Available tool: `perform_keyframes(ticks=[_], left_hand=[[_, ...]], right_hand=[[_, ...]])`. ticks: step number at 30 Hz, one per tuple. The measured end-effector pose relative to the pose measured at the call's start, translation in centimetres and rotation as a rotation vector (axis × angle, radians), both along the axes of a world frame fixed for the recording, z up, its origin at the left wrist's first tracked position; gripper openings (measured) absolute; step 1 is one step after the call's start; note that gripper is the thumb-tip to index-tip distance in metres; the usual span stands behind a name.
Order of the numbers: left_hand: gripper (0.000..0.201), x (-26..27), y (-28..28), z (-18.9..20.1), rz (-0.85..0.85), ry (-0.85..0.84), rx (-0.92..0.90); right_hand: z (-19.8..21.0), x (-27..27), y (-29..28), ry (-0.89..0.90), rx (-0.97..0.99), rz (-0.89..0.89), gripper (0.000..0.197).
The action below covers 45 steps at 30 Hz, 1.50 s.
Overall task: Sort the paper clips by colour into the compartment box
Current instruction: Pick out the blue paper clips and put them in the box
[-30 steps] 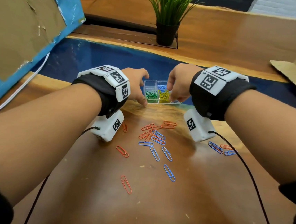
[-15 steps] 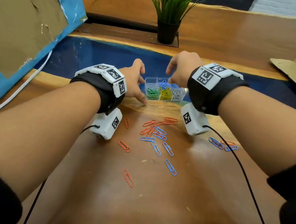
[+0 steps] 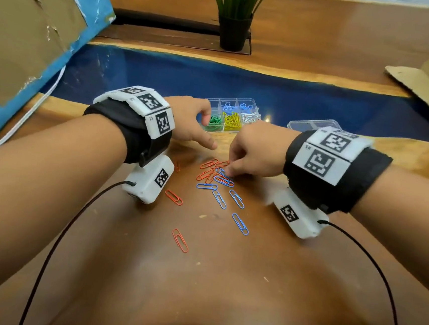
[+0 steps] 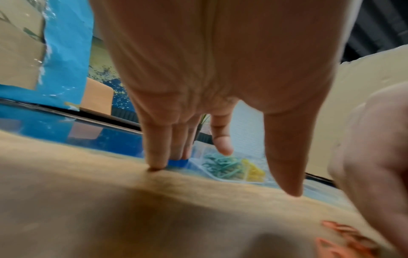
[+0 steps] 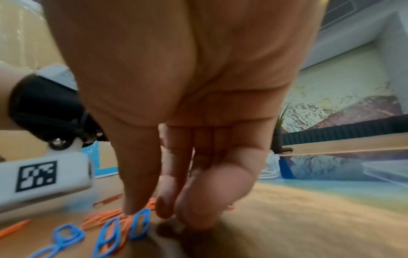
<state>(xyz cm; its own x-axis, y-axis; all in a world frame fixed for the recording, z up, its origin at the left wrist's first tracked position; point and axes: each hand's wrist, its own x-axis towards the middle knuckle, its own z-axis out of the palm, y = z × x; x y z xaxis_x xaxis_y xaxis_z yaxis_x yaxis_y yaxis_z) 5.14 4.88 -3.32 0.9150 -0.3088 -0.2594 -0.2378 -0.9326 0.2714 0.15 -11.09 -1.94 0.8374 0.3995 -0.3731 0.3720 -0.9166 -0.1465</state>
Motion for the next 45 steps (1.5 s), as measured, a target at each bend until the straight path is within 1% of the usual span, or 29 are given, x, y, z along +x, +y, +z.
perform_keyframes(ticks=[3,6,9,12,15,17,25,30,34,36,39,40,42,44,45], left_hand=[[0.044,-0.9,-0.5,0.4,-0.016,-0.005,0.034],[0.039,-2.4,-1.2,0.9,-0.05,-0.079,0.01],[0.027,-3.8,-2.3,1.4,-0.192,-0.127,0.017],[0.018,-4.8,-3.7,1.4,-0.335,-0.082,0.102],[0.012,-5.3,-4.5,1.1,-0.411,-0.085,0.201],[0.007,-5.5,-4.6,1.0,-0.415,-0.088,0.215],[0.012,-5.9,-4.2,1.2,-0.409,-0.052,0.194],[0.011,-5.7,-3.8,1.6,-0.395,-0.025,0.158],[0.006,-5.8,-3.7,2.1,-0.339,-0.03,0.078],[0.008,-6.0,-3.5,2.1,-0.314,-0.053,0.042],[0.01,-6.2,-3.7,1.9,-0.317,0.007,-0.016],[0.014,-6.3,-3.8,1.7,-0.33,0.025,-0.024],[0.021,-6.4,-4.1,1.5,-0.36,0.034,-0.02],[0.016,-6.6,-4.4,1.4,-0.378,0.015,0.0],[0.011,-6.6,-4.6,1.3,-0.381,0.001,0.011]], right_hand=[[-0.4,-0.1,0.5,-0.046,-0.018,-0.042,0.029],[-0.5,0.0,0.6,-0.048,-0.026,-0.085,0.026],[-0.3,-0.2,0.2,-0.068,-0.055,-0.11,0.022],[-0.2,-0.6,-0.4,-0.097,-0.074,-0.128,0.021],[-0.1,-1.0,-0.7,-0.093,-0.09,-0.124,0.024],[-0.2,-1.2,-0.7,-0.09,-0.091,-0.125,0.024],[0.0,-2.1,-1.1,-0.045,-0.154,-0.113,0.022],[-0.2,-2.0,-1.7,-0.052,-0.094,-0.13,0.022],[-0.3,-1.8,-1.7,-0.069,-0.075,-0.13,0.021],[-0.3,-1.9,-1.5,-0.07,-0.09,-0.11,0.023],[-0.2,-2.1,-1.5,-0.06,-0.113,-0.102,0.027],[-0.2,-2.1,-1.6,-0.053,-0.12,-0.098,0.027],[-0.2,-2.2,-1.8,-0.037,-0.127,-0.078,0.021],[0.0,-2.5,-2.1,-0.02,-0.111,-0.063,0.011],[0.1,-2.5,-2.4,-0.002,-0.096,-0.066,0.011]])
